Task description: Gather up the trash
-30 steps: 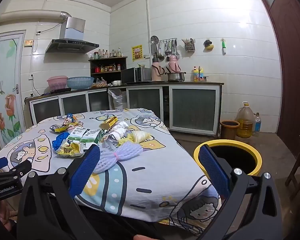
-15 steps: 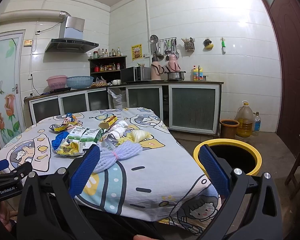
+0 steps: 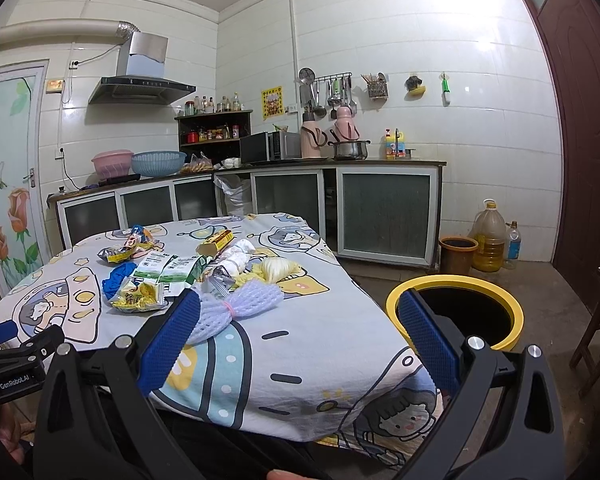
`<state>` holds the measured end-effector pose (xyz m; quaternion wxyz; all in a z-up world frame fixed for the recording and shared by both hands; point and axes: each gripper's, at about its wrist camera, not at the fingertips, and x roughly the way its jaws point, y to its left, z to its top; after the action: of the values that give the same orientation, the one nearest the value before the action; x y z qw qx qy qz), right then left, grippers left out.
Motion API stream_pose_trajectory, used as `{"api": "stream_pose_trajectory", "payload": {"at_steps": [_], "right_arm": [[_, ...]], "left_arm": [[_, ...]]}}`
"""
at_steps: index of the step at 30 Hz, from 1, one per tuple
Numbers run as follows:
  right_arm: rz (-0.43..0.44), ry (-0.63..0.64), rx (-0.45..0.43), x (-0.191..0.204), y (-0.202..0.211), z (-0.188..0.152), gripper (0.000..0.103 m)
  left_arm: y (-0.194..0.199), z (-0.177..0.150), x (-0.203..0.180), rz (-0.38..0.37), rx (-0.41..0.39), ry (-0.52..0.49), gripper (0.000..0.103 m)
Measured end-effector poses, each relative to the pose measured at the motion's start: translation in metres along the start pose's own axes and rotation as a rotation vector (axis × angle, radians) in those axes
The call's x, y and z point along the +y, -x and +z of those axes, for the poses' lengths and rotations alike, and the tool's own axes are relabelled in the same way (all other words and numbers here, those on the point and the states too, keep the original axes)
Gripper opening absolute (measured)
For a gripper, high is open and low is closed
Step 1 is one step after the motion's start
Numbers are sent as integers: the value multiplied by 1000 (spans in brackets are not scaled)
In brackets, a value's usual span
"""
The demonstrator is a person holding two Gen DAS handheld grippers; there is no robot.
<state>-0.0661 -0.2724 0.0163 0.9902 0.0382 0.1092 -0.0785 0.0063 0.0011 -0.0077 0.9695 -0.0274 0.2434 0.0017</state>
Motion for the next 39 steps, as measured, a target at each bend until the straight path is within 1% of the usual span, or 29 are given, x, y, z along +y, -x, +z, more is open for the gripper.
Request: {"api": "stream_pose_trajectory", "payload": {"at_steps": [11,12,14,39], "right_arm": [[0,-1,3,5,1,2,96],[0,0,4,-4,-1,-1,96],[0,-2,2,-5,0,-3,96],[0,-4,9,-5,-4,-7,96]], "left_arm": [[0,-1,0,-2,3,0,95],[0,-1,0,-3,4,0,95],[0,-1,-1,-1,4,0,95],[-3,-3,-3,-6,15,-2,95]]}}
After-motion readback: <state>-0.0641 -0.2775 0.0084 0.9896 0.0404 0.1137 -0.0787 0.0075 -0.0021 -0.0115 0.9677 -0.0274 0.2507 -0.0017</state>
